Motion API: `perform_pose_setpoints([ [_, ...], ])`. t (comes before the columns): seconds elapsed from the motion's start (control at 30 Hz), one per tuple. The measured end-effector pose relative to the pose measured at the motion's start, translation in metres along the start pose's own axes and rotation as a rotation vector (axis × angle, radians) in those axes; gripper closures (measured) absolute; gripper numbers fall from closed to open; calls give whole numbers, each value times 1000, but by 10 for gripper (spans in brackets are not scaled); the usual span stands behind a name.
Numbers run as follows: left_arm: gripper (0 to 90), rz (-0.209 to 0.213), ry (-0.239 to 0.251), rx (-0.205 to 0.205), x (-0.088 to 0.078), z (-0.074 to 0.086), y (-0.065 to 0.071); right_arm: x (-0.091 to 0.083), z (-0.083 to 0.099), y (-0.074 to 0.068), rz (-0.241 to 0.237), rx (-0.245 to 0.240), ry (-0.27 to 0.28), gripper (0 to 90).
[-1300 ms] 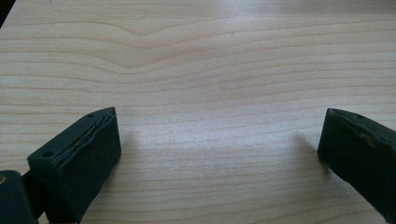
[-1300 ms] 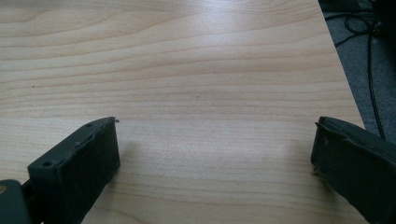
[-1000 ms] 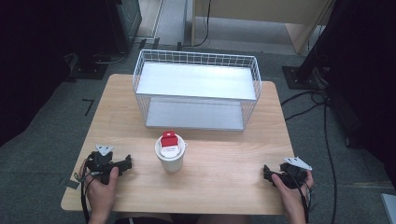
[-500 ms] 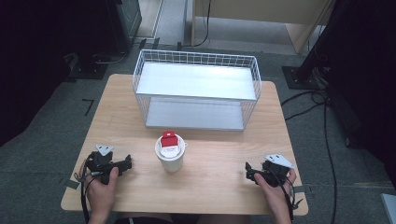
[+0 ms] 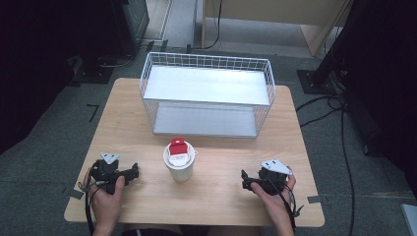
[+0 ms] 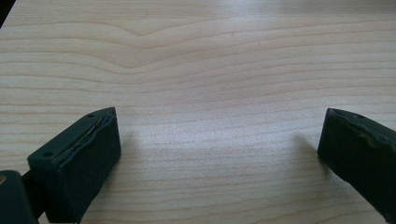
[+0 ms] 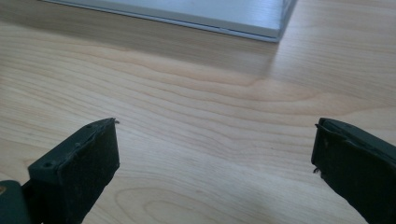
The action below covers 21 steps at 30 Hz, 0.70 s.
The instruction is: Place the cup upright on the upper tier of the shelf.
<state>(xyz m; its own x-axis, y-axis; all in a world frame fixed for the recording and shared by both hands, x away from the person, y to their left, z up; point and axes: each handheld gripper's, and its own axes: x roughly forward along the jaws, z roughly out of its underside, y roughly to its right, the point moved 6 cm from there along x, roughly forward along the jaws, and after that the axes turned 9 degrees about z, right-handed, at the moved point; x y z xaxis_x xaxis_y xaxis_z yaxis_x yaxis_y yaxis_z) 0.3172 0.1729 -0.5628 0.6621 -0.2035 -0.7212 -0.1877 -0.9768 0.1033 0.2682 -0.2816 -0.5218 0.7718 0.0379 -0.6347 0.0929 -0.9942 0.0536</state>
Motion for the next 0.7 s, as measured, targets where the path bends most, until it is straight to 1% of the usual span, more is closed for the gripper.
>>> perform_pose_setpoints([
  [0.07, 0, 0, 0, 0, 0, 0, 0, -1, -4, -9, -15, -6, 9, 6],
  [0.1, 0, 0, 0, 0, 0, 0, 0, -1, -4, -9, -15, -6, 9, 6],
  [0.13, 0, 0, 0, 0, 0, 0, 0, -1, -6, -17, -27, -13, 12, 6],
  [0.17, 0, 0, 0, 0, 0, 0, 0, -1, -6, -17, -27, -13, 12, 6],
  [0.2, 0, 0, 0, 0, 0, 0, 0, -1, -7, -20, -35, -14, 15, 7],
  [0.23, 0, 0, 0, 0, 0, 0, 0, -1, -10, -29, -62, -10, 17, 7],
  [0.27, 0, 0, 0, 0, 0, 0, 0, -1, -10, -29, -62, -10, 17, 7],
  [0.3, 0, 0, 0, 0, 0, 0, 0, -2, -12, -35, -76, -24, 26, 7],
  [0.33, 0, 0, 0, 0, 0, 0, 0, -3, -14, -39, -80, -29, 27, 6],
  [0.37, 0, 0, 0, 0, 0, 0, 0, -3, -14, -39, -80, -29, 27, 6],
  [0.4, 0, 0, -1, 0, 0, 0, 0, -3, -15, -42, -86, -38, 32, 7],
  [0.5, 0, 0, 0, 0, 0, 0, 0, -5, -22, -54, -105, -41, 49, 7],
  [0.53, 0, 0, 0, 0, 0, 0, 0, -5, -22, -54, -105, -41, 49, 7],
  [0.57, 0, 0, 0, 0, 0, 0, 0, -6, -24, -61, -118, -47, 48, 7],
  [0.6, 0, 0, 0, 0, 0, 0, 0, -6, -24, -61, -118, -47, 48, 7],
  [0.7, 0, 0, 0, 0, 0, 0, 0, -8, -28, -73, -139, -63, 60, 7],
])
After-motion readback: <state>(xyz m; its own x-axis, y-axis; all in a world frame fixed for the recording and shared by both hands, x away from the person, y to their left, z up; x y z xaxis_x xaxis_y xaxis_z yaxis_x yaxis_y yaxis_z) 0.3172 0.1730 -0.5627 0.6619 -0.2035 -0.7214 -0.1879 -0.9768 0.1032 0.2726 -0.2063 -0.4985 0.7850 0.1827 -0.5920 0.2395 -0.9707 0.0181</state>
